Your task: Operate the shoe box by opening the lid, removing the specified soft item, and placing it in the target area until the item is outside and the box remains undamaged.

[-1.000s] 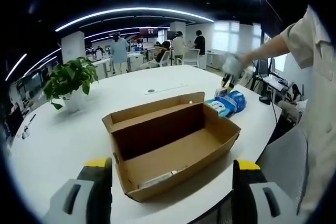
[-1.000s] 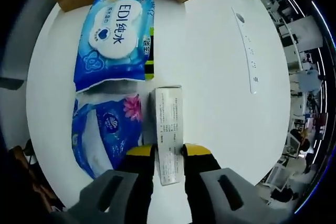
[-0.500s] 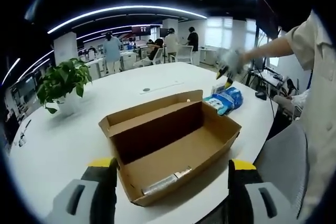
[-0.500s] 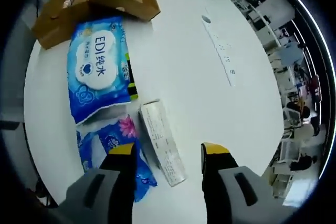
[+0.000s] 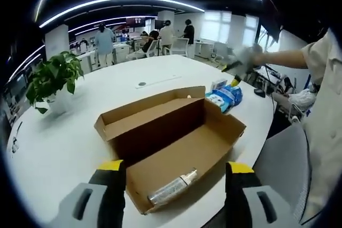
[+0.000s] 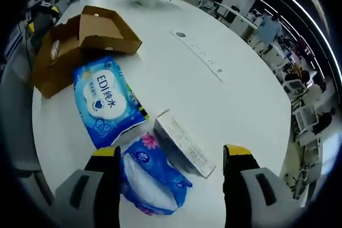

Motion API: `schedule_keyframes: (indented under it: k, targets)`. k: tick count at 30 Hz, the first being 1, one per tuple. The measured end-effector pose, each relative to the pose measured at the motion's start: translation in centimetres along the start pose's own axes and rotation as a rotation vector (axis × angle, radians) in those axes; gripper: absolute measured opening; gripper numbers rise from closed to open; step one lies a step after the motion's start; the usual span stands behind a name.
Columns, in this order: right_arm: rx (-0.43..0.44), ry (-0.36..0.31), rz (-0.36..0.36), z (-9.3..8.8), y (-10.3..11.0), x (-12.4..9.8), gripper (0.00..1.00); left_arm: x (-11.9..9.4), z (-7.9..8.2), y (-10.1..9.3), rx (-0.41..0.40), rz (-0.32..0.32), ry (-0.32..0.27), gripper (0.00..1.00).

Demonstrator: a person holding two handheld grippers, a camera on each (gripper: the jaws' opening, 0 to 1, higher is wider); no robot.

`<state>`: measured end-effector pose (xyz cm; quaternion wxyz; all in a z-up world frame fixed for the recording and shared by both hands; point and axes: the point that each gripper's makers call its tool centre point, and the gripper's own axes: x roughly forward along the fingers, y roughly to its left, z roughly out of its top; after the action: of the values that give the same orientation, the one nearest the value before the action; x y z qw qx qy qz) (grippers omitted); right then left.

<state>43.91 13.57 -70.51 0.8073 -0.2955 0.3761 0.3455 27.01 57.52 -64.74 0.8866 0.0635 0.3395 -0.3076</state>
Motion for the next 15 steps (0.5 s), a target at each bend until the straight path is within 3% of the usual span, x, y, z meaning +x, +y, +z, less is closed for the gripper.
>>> schedule_keyframes:
  k: [15]
  targets:
    - [0.159,-0.174,-0.033,0.3,4.5,-2.8,0.95,2.0,0.6,1.3,0.057,-0.08,0.059,0.67]
